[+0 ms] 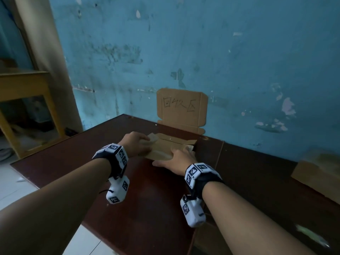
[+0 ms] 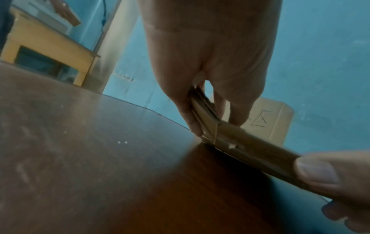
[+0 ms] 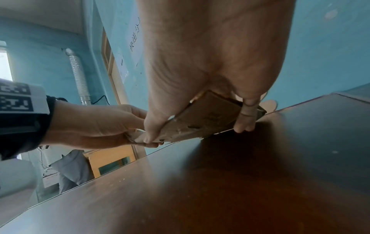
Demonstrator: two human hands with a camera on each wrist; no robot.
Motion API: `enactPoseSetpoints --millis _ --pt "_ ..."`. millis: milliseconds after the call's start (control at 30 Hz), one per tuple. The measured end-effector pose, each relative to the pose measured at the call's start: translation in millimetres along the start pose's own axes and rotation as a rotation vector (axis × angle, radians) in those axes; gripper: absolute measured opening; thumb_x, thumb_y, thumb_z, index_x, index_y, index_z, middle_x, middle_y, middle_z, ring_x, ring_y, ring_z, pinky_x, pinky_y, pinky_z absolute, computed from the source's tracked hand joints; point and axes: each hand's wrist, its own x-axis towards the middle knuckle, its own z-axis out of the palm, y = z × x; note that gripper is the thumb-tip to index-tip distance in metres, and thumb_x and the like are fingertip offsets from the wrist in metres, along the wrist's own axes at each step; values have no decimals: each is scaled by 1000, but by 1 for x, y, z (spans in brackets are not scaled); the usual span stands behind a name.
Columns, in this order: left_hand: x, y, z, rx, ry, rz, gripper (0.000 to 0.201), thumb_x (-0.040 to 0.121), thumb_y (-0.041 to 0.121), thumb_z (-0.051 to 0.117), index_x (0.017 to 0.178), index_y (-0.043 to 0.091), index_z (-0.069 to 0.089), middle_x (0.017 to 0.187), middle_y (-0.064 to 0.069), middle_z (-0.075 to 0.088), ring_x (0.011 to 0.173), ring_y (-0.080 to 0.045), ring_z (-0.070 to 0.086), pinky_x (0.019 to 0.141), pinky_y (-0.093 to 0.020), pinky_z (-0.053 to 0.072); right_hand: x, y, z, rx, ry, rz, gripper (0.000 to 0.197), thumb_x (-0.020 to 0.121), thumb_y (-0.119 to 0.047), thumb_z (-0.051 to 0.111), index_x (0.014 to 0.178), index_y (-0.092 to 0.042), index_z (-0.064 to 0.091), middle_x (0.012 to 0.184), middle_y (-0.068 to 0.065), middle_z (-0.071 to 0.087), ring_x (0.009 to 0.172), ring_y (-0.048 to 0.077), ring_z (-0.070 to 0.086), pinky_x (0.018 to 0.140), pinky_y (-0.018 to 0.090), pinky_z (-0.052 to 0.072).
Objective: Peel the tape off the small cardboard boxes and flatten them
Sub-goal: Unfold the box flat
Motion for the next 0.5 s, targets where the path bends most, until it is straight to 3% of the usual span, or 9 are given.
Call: enactPoseSetpoints --millis 67,100,167,200,233,333,433,500 --pt "5 2 0 90 -71 34 49 87 51 84 132 36 76 148 -1 65 130 -22 63 103 -28 46 11 -2 1 -28 -50 29 125 78 -92 69 174 -23 29 183 21 3 168 48 6 133 58 18" --pt "8 4 3 146 -106 54 49 88 53 82 134 38 74 157 2 58 141 -23 55 112 -32 42 15 -2 2 -59 -70 41 126 77 -93 69 174 -24 27 183 20 5 168 47 4 134 58 17" --pt "11 6 11 300 -171 106 44 97 54 72 140 46 69 173 13 35 164 -24 23 131 -47 21 21 -4 4 -173 -76 65 122 78 -95 65 172 -25 33 181 20 18 168 44 6 135 58 18" --pt "10 9 15 374 -215 125 43 100 53 68 142 49 66 176 15 28 167 -23 13 133 -52 13 22 -4 4 -239 -70 72 115 80 -95 63 168 -24 40 178 20 26 167 43 9 133 56 19" --pt "12 10 21 413 -249 147 43 101 51 67 144 49 65 176 11 30 167 -24 17 133 -54 16 21 -5 4 -288 -58 69 109 83 -94 62 164 -23 46 176 19 31 166 42 12 131 54 18" --pt "16 11 29 460 -326 178 43 102 40 68 144 45 67 158 -2 59 144 -27 56 122 -44 42 31 -2 8 -266 -83 16 95 88 -82 70 160 -23 50 170 16 43 164 38 28 130 51 20" --pt "23 17 30 527 -357 180 44 105 38 64 149 45 62 149 -7 63 135 -31 62 114 -43 48 46 4 7 -113 -120 4 80 94 -62 79 153 -12 59 158 18 58 149 39 52 118 46 42" --pt "26 24 29 583 -379 203 49 105 43 64 153 39 58 148 -9 62 136 -33 60 111 -40 48 54 6 3 -65 -119 -10 66 100 -48 77 148 -4 64 156 21 60 146 41 55 115 45 46"
